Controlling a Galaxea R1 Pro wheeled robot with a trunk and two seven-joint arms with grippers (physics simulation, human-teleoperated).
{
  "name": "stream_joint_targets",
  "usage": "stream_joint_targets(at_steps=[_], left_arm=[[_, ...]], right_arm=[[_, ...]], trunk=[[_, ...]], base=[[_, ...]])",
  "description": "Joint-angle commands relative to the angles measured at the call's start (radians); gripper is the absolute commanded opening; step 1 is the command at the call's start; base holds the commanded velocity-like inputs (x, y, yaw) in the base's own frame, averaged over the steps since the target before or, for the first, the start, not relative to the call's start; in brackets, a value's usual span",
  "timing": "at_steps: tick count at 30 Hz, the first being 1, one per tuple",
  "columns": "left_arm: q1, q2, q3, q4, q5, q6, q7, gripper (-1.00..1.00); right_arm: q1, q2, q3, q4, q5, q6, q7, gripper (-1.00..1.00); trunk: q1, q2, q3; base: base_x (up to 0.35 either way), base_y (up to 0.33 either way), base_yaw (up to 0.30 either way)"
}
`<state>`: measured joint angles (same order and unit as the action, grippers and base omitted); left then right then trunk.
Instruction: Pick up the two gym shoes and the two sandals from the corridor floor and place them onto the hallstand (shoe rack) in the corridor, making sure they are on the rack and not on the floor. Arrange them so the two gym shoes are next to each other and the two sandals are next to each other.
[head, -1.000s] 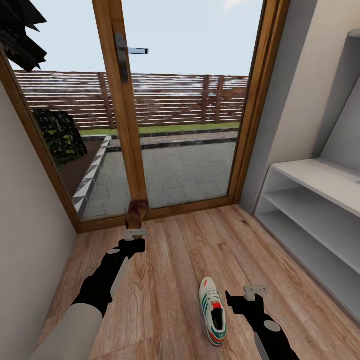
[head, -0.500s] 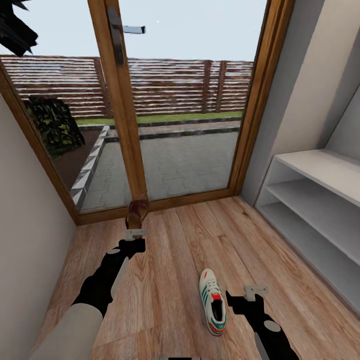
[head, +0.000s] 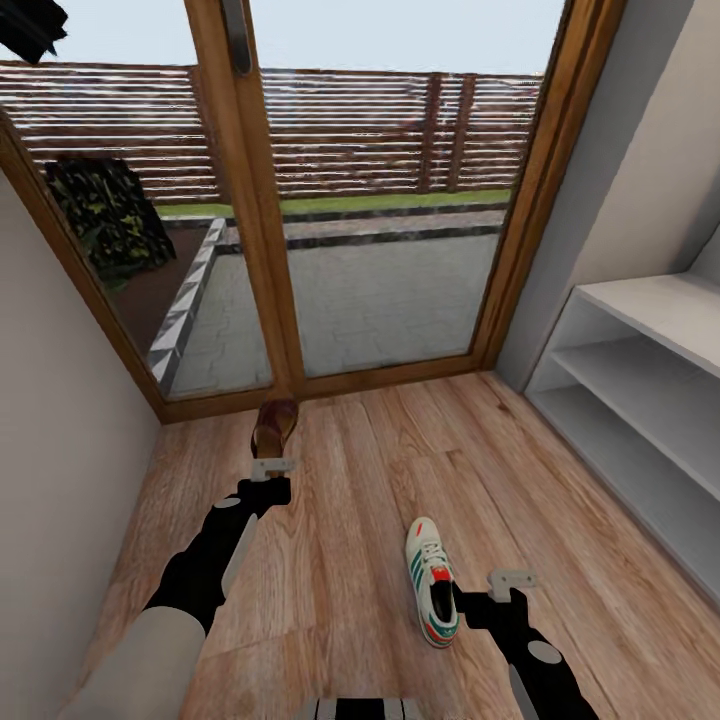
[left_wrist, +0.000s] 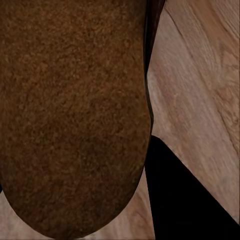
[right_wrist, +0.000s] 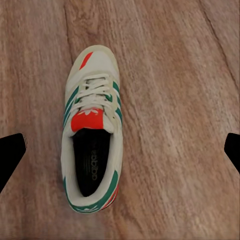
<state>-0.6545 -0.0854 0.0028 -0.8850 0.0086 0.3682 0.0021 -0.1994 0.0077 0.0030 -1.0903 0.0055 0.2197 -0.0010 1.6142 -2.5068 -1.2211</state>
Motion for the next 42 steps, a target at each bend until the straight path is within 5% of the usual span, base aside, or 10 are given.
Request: stream_joint_targets(at_steps=[1,10,17,42], left_arm=[[0.000,0.000,0.000,-0.002,-0.003,0.006,-0.001,-1.00],[0.000,-0.001,0.000,-0.002,-0.003,0.006,-0.001,-1.00],[0.000,0.000,0.000,-0.002,-0.003,0.006,-0.001,-1.00],[0.000,0.000,0.000,-0.002,-0.003,0.006,-0.001,-1.00]], right_arm=[[0.000,0.000,0.000,-0.002,0.001,0.006,0.000,1.00],[0.000,0.000,0.000,-0.002,0.001,0.006,0.002,1.00],[0.000,0.000,0.000,-0.002,0.001,0.006,0.002,1.00],[0.000,0.000,0.000,-0.002,0.001,0.006,0.003,1.00]], trunk=[[0.000,-0.001,-0.006],[0.004,-0.003,-0.052],[0.004,-0.003,-0.054],[0.015,-0.009,-0.189]], base=[[0.000,0.000,0.172],[0.000,0.000,0.155],[0.000,0.000,0.033],[0.000,0.000,0.001]])
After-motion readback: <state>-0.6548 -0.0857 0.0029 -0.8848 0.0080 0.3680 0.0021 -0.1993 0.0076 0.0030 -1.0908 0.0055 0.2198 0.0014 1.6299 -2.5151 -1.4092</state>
